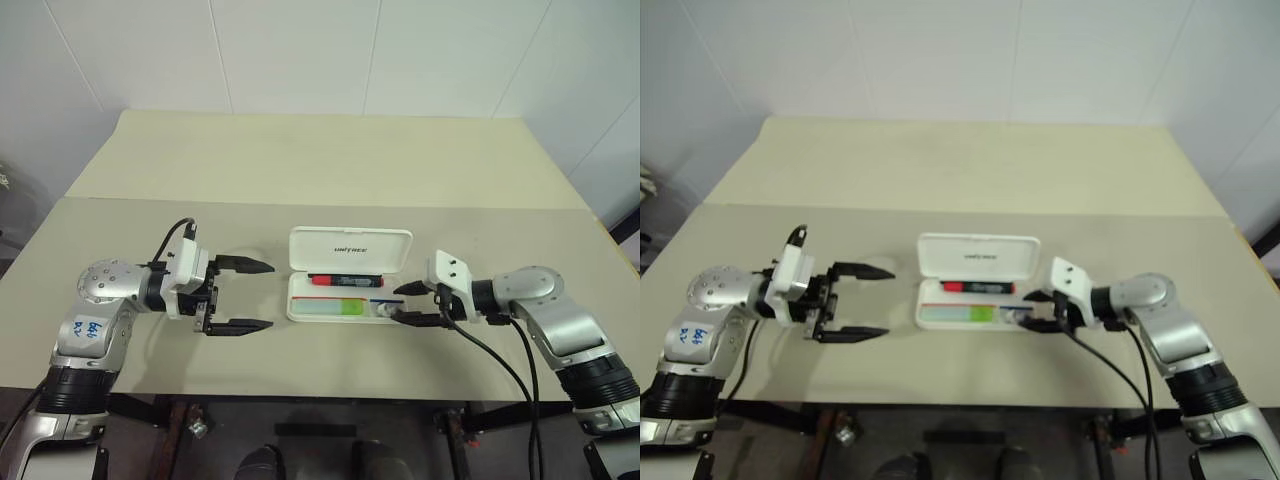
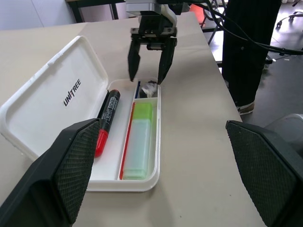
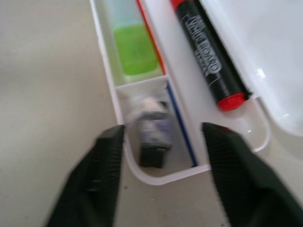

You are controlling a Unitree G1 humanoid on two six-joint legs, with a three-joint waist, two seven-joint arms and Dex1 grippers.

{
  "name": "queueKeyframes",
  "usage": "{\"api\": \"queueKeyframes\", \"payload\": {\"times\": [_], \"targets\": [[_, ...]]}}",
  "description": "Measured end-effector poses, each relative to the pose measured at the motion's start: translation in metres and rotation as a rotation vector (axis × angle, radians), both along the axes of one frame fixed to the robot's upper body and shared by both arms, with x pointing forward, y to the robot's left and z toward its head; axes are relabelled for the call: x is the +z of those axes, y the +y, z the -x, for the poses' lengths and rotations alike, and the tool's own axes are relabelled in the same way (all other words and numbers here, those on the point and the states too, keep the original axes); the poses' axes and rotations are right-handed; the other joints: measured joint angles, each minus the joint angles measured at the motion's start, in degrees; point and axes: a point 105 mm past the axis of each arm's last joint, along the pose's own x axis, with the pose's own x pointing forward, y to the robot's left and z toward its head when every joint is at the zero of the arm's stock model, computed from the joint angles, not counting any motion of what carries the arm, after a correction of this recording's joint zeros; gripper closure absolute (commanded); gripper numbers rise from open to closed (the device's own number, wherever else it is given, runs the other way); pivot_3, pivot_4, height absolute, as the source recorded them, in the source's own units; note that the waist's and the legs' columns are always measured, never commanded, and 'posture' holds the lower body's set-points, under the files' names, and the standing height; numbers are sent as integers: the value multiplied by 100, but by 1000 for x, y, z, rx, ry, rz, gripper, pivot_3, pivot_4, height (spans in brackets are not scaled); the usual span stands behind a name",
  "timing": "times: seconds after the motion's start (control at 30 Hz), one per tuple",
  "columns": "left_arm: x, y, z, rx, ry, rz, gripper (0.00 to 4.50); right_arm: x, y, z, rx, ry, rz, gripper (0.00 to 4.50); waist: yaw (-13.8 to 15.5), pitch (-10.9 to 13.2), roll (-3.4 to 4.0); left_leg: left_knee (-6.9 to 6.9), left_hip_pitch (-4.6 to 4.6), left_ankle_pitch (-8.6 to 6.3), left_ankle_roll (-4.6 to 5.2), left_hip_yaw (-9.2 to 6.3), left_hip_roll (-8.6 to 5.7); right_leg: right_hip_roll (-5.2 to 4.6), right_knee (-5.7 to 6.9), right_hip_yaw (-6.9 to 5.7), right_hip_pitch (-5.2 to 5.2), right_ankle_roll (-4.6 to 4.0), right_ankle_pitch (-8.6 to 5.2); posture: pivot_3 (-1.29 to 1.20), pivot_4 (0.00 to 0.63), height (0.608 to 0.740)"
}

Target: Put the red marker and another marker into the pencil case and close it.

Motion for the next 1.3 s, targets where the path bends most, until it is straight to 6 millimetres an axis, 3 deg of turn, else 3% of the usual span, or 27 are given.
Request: {"api": "queueKeyframes", "payload": {"times": [0.07,0.27,0.43,0.83,0.93,1.1,1.3], "targets": [[0,0,0,1,0,1,0,2,2,1,7,-6,0,34,2,0,0,0,0,0,0,0,0,0,1,0,-1,0,0,0,150,740],[-1,2,-3,10,6,13,0,23,9,9,46,-55,-24,34,6,0,0,1,-1,1,-1,1,0,0,9,1,-7,-1,0,0,150,740],[0,4,-5,15,-8,17,0,63,11,25,80,-131,-144,34,10,0,0,1,-1,1,-2,0,1,0,13,1,-7,-2,-1,0,150,740],[25,17,-54,145,-98,121,0,74,-16,39,-42,-60,-419,34,15,-2,-4,21,-2,4,-2,-3,0,2,29,-1,-7,-2,-1,0,150,740],[29,18,-69,178,-82,153,629,60,-20,45,-58,2,-455,0,21,-1,-5,35,-9,2,2,-2,-1,3,31,-1,-8,0,0,0,150,740],[39,16,-87,181,-28,177,2289,57,-26,51,-59,20,-480,0,12,-1,-6,60,-15,-5,12,0,-3,4,34,0,-7,10,5,0,150,740],[37,11,-112,249,23,142,4317,58,-28,52,-49,1,-466,0,19,0,-8,60,-19,-4,11,-2,-4,7,32,-1,-8,12,6,0,150,740]]}}
